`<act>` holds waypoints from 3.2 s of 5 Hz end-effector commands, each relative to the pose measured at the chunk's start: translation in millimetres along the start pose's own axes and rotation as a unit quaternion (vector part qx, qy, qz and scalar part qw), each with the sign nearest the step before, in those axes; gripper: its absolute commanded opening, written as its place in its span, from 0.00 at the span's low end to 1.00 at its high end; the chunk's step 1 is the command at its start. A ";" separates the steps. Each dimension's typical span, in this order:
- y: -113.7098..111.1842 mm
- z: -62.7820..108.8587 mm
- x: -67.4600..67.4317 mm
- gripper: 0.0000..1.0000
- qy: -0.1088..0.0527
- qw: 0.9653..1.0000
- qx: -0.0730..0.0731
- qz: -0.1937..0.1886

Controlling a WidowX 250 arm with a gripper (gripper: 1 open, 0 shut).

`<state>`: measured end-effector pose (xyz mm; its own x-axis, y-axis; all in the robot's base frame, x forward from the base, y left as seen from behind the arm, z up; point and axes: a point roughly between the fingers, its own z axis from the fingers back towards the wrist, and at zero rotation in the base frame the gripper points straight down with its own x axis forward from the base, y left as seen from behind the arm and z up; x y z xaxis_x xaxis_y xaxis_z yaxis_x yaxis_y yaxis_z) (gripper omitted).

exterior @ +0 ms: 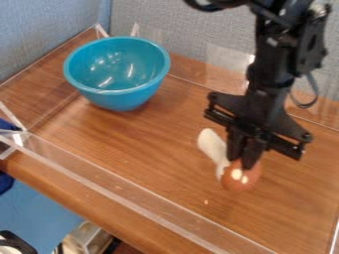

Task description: Put the mushroom in the blue bowl

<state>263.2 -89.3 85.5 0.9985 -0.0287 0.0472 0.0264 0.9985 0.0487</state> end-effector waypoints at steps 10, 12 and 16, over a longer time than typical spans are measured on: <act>156.6 39.7 93.4 0.00 -0.076 0.972 0.002 0.224; 158.4 41.8 96.0 0.00 -0.074 0.970 0.000 0.232; 171.1 45.7 95.8 0.00 -0.067 0.963 0.000 0.262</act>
<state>355.9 69.4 126.9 0.8755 0.4615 0.1433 -0.4664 0.8846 0.0001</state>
